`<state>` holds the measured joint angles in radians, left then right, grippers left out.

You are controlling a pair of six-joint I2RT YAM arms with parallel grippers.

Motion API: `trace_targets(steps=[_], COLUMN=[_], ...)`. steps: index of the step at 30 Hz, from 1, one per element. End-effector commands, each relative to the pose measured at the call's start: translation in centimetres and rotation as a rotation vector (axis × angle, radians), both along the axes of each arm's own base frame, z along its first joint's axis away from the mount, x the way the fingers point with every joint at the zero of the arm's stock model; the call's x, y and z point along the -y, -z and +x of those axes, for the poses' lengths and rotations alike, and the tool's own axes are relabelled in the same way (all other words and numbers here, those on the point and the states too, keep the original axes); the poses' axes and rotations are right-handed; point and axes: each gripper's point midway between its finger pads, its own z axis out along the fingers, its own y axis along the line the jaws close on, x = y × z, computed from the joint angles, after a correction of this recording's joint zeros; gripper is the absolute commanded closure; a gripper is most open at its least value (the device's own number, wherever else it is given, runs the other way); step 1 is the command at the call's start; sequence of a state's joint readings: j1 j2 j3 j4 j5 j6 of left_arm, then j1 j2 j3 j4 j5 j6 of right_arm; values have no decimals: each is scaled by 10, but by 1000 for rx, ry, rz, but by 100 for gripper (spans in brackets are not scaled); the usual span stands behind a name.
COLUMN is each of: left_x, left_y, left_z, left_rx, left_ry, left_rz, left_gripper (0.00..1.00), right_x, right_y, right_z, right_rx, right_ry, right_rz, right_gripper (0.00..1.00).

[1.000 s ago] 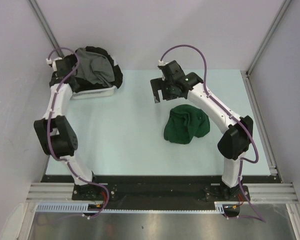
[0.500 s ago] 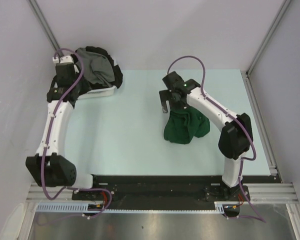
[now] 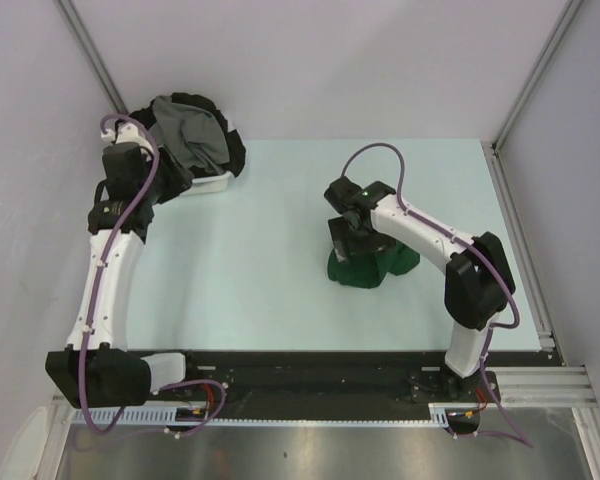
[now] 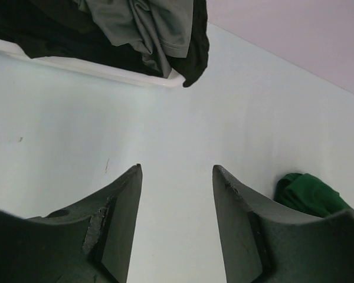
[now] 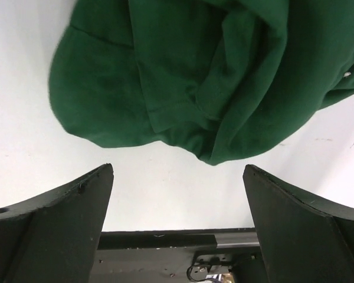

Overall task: Fold and stack the t-shirts
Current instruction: Flatten out the tshirt

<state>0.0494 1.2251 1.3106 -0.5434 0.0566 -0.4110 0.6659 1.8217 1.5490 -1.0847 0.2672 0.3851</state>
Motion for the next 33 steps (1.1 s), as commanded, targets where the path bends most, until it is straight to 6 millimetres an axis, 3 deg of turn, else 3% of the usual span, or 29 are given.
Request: trace_targets(steps=[1, 7, 9, 13, 19, 26, 33], left_x=[20, 37, 51, 53, 51, 49, 49], left_y=[-30, -50, -56, -53, -49, -47, -51], left_z=[0, -4, -8, -11, -15, -13, -15], left_rx=[96, 142, 158, 157, 145, 137, 145], left_ry=[80, 152, 191, 192, 186, 180, 181], left_rz=[-44, -48, -52, -44, -26, -8, -1], left_gripper=[43, 42, 42, 41, 41, 40, 40], right_x=[13, 13, 5, -12, -30, -30, -4], right_y=[8, 25, 14, -11, -6, -20, 10], right_z=[-10, 6, 17, 33, 38, 46, 51], right_rx=[-7, 28, 77, 160, 155, 189, 131], right_ry=[22, 10, -12, -74, -116, -126, -67], right_rz=[-44, -107, -126, -141, -144, -156, -199], right_gripper=[4, 6, 7, 7, 16, 15, 18])
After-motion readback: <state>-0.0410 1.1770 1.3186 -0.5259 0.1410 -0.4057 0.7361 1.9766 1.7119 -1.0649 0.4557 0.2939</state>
